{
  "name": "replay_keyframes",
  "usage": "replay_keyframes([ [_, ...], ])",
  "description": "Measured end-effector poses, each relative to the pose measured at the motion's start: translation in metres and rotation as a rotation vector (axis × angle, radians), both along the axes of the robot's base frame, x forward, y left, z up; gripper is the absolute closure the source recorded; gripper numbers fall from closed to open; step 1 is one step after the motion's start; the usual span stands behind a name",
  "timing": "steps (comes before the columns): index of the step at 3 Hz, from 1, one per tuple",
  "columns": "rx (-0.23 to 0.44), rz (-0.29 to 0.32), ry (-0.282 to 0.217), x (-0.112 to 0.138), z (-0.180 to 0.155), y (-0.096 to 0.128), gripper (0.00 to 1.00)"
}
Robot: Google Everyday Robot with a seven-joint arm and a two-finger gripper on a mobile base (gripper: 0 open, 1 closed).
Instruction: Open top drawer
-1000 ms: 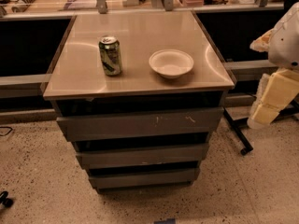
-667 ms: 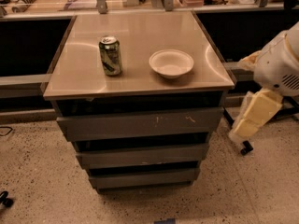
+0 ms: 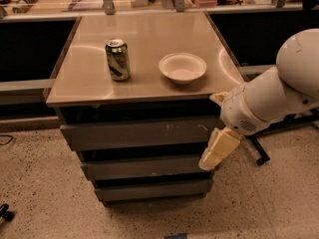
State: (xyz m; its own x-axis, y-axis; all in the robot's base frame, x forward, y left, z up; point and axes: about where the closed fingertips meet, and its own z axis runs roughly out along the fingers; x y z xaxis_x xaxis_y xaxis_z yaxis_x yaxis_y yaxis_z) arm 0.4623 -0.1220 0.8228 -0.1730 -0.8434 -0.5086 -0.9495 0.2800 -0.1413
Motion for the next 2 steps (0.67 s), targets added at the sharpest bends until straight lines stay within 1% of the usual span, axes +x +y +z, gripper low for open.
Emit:
replay_keyframes([
  [1,0.000,0.000,0.000,0.000,0.000,0.000,0.00],
  [2,-0.062,0.051,-0.030,0.006,-0.023,0.003,0.00],
])
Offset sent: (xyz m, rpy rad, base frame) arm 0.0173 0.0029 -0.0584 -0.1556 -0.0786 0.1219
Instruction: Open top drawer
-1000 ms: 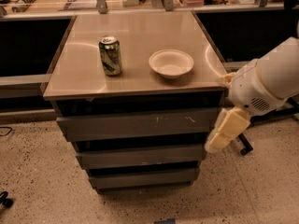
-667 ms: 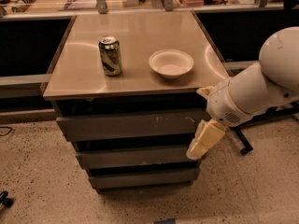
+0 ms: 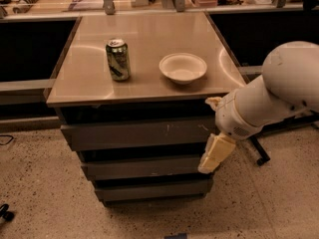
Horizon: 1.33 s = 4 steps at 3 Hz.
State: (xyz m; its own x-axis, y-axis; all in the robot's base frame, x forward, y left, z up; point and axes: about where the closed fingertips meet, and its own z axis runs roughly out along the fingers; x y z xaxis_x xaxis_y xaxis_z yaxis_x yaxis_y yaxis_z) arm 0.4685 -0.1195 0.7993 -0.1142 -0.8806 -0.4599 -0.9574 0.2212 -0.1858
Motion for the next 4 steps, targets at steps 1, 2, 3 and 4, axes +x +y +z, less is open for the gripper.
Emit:
replay_keyframes([
  [1,-0.047,0.050,-0.029,0.015,-0.031,0.005,0.00],
  [2,-0.073,0.083,-0.046,0.029,-0.054,0.009,0.00],
  [3,-0.096,0.107,-0.061,0.041,-0.073,0.010,0.00],
  [4,-0.113,0.126,-0.077,0.055,-0.088,0.011,0.00],
])
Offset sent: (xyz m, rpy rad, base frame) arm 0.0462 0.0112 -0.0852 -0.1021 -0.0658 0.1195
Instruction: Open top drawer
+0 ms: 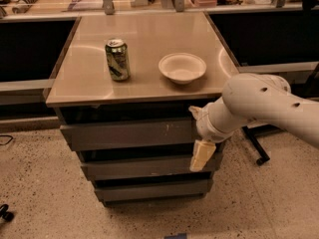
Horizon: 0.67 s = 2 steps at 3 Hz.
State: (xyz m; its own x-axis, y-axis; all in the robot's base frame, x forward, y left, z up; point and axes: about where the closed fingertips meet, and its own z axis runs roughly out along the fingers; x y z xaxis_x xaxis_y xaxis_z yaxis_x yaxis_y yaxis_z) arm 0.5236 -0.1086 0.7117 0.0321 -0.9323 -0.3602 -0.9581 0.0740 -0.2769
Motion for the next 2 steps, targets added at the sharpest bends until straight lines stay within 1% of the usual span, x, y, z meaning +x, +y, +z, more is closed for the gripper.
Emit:
replay_keyframes([
  [1,0.003,0.007,-0.018,0.018,-0.013,0.001,0.00],
  [2,0.003,0.018,-0.017,0.036,-0.027,0.006,0.00],
])
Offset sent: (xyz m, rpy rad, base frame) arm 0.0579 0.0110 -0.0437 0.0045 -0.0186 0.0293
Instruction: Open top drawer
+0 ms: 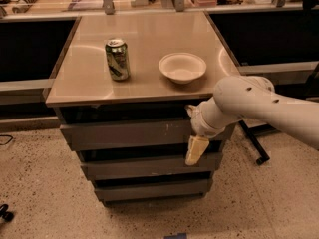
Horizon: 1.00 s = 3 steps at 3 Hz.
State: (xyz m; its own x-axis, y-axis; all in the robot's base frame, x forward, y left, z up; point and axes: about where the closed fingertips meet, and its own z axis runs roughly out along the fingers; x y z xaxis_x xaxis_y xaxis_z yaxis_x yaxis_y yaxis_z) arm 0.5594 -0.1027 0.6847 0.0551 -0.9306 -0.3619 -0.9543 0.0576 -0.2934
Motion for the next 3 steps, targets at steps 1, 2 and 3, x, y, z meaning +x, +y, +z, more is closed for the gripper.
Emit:
replay_keyframes([
  [1,-0.001,0.009,0.014,0.014,-0.017,0.004,0.00],
  [2,-0.001,0.018,0.036,0.036,-0.040,0.010,0.00],
  [3,-0.001,0.018,0.036,0.036,-0.040,0.010,0.00],
])
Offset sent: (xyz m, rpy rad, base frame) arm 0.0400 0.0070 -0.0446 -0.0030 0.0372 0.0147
